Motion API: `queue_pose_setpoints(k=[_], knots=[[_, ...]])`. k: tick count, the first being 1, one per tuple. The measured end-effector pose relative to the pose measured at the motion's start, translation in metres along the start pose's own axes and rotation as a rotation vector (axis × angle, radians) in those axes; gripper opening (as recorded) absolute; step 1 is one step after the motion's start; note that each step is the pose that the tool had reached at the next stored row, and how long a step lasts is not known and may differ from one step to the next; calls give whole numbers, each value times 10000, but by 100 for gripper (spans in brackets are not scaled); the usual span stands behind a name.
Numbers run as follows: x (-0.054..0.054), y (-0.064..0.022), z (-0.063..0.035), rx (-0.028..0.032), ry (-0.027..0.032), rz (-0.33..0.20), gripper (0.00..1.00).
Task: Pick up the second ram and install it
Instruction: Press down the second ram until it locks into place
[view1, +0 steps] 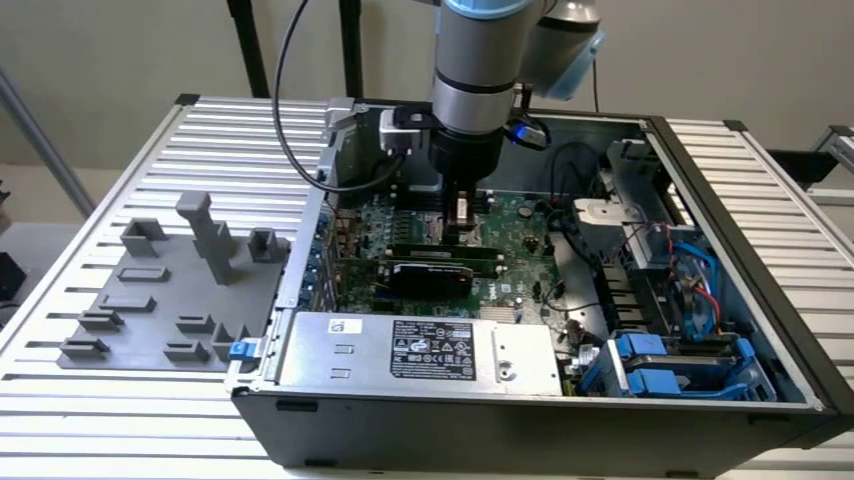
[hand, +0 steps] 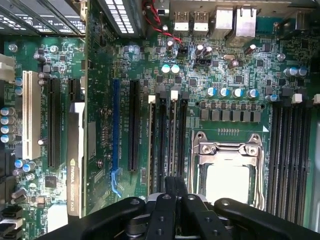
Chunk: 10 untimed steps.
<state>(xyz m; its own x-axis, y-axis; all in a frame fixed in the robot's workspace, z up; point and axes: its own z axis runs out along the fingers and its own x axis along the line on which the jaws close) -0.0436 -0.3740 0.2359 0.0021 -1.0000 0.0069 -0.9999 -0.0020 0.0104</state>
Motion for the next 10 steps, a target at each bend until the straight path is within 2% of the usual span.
queue_pose_setpoints(k=[5, 7, 10], knots=[[2, 0, 82, -6, 22, 3, 0], [1, 0, 105, -4, 11, 5, 0], [-2, 0, 53, 3, -10, 7, 0]])
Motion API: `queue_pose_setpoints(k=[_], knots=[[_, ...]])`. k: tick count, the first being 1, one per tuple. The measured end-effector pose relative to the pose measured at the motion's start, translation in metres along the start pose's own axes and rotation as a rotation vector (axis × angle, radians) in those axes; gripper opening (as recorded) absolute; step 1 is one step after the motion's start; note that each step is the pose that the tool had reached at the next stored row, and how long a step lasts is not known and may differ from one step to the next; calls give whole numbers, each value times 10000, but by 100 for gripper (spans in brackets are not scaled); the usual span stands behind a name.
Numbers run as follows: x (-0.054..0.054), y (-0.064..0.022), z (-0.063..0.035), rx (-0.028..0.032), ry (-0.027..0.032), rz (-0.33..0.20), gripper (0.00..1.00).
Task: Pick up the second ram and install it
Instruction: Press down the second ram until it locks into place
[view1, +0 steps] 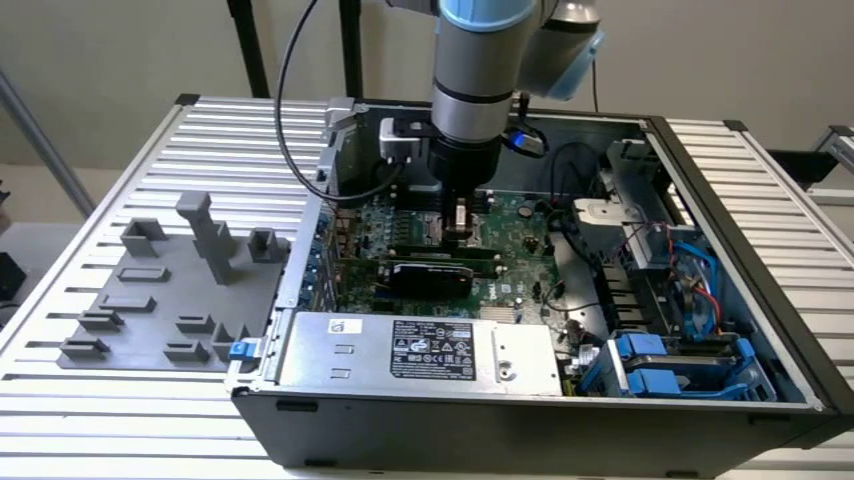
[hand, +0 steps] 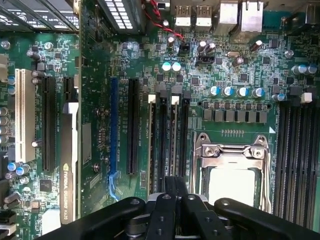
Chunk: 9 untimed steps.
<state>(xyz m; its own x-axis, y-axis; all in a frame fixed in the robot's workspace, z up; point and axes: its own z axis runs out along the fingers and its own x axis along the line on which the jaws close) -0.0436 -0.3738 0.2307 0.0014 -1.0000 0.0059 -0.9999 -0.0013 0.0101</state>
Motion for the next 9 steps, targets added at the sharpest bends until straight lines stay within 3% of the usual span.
queue_pose_setpoints(k=[3, 9], knots=[[3, 2, -139, -11, 15, -1, 0], [4, 2, -154, -18, -5, -2, 0]])
